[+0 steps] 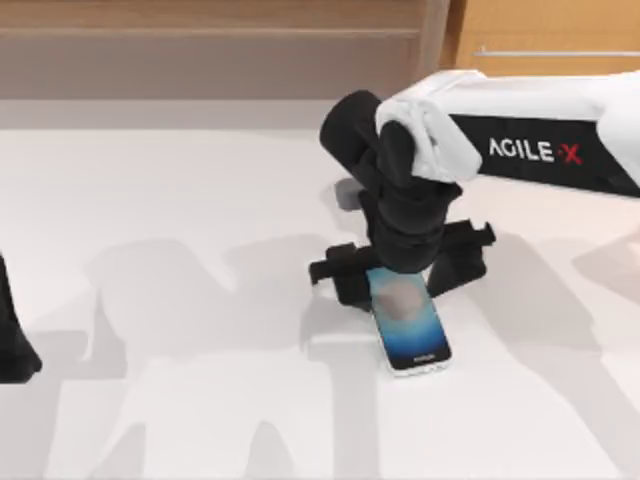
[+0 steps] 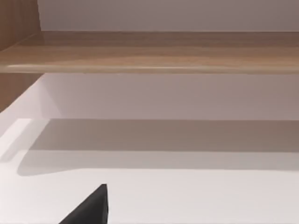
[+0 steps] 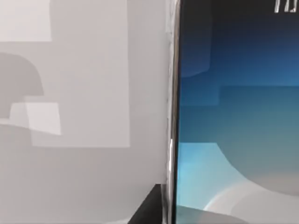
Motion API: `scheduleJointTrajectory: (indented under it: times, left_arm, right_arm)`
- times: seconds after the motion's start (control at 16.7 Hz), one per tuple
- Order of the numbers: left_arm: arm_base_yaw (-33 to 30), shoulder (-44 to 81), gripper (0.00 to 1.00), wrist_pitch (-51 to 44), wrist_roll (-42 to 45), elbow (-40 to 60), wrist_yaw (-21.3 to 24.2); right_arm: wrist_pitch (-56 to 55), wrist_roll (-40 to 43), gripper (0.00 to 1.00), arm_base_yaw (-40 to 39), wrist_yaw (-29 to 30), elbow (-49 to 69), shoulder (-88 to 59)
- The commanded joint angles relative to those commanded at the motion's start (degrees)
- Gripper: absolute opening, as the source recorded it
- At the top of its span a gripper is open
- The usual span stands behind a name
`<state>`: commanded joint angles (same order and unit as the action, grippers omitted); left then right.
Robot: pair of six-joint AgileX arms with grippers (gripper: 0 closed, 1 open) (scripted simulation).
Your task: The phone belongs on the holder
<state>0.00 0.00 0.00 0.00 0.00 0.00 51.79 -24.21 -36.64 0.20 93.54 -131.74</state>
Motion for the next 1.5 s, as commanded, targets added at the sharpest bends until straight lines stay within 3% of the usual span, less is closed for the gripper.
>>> scheduleJointTrajectory:
  times: [1.14, 1.5]
  left_arm:
    - [0.00, 0.00, 1.00, 0.00, 0.00, 0.00, 0.00]
    - [0.00, 0.00, 1.00, 0.00, 0.00, 0.00, 0.00]
  right_arm:
    - [4.46, 0.54, 0.00, 0.56, 0.59, 2.91, 4.34]
    - [-5.99, 10.09, 0.00, 8.46, -7.07, -1.51, 14.95]
